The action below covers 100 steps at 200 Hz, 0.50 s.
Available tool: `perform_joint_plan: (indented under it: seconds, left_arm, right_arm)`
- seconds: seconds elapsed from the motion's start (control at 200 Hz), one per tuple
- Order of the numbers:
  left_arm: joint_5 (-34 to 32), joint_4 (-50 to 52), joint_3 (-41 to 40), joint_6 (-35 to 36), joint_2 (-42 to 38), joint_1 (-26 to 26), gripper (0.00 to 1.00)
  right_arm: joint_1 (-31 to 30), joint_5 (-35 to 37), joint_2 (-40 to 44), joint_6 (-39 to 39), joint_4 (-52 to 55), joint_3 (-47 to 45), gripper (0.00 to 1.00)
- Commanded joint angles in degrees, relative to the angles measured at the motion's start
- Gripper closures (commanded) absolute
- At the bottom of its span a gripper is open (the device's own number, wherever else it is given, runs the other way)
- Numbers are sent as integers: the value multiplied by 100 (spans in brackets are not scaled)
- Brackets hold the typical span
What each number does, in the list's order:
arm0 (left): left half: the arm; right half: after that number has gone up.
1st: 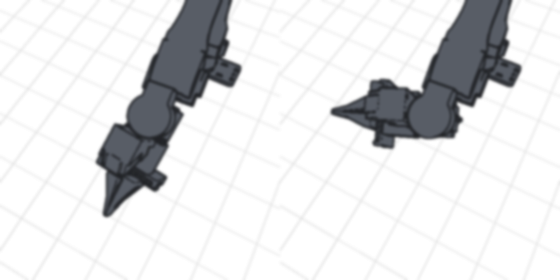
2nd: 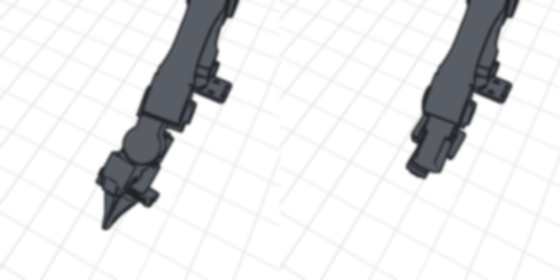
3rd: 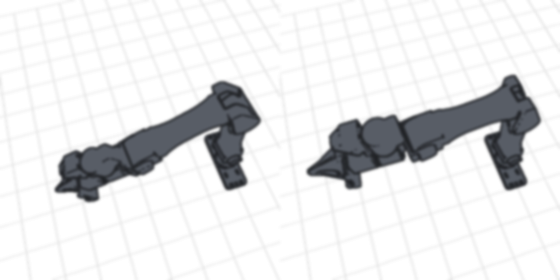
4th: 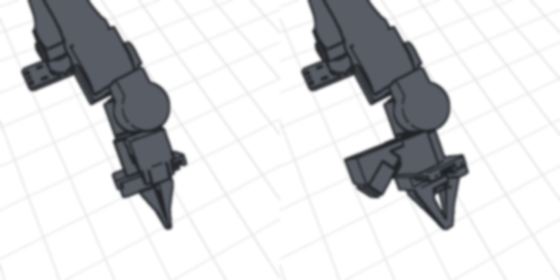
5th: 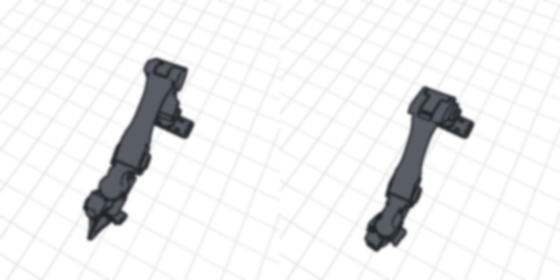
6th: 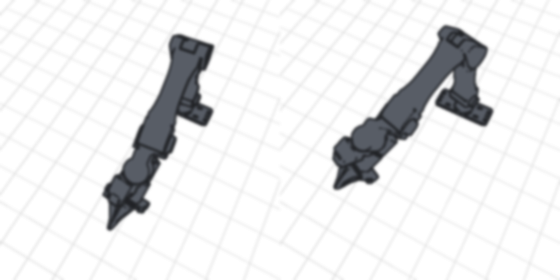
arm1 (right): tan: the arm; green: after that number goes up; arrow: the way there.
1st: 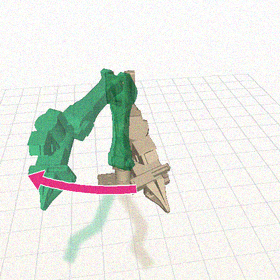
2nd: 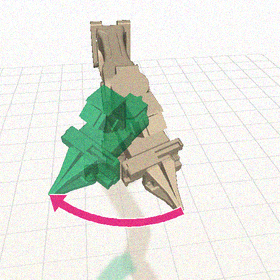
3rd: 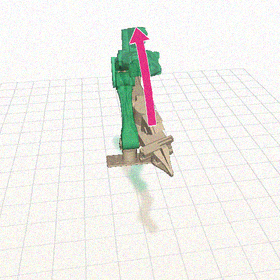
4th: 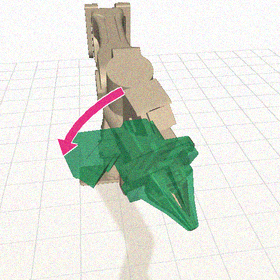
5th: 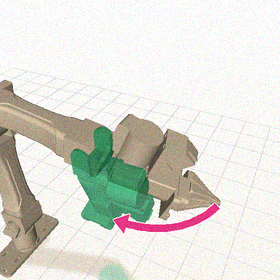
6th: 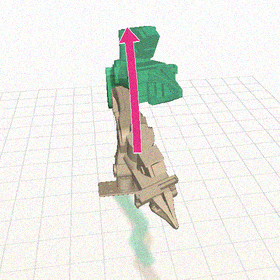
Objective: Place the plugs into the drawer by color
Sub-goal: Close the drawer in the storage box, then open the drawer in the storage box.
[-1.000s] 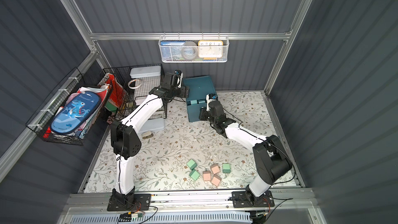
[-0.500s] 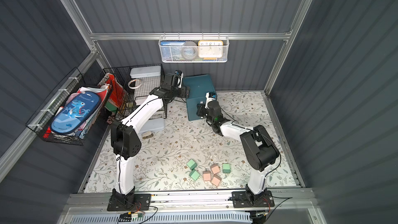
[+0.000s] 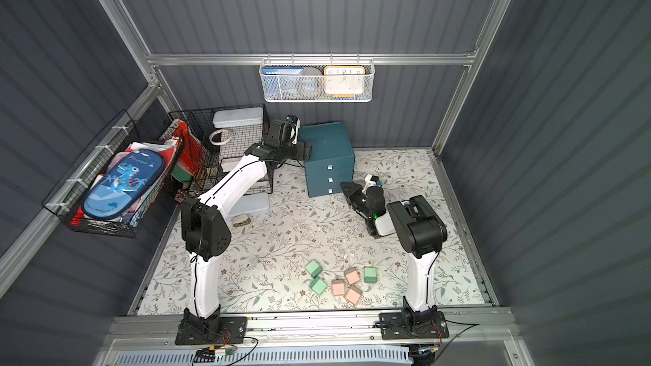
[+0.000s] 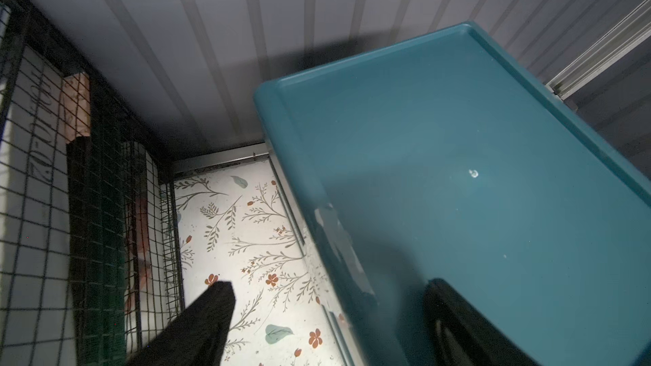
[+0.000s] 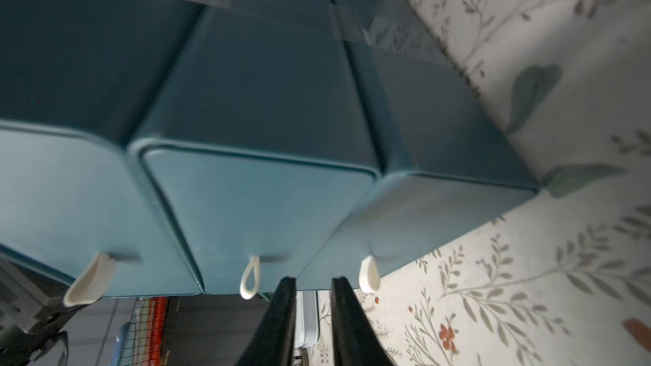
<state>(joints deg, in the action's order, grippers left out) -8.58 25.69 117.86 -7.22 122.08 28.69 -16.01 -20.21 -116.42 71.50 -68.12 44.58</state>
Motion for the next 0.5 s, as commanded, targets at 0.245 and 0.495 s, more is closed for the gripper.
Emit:
perform_joint_plan:
  seconds: [0.245,0.495]
  left_arm:
    - [99,1135,-207,124,388,76,10]
    - [54,1147,-229,142,360,76,10]
  right_arm:
    - [-95,-500,-37,389,-426,390,66]
    - [-235,-550,-196,417,-162,791,65]
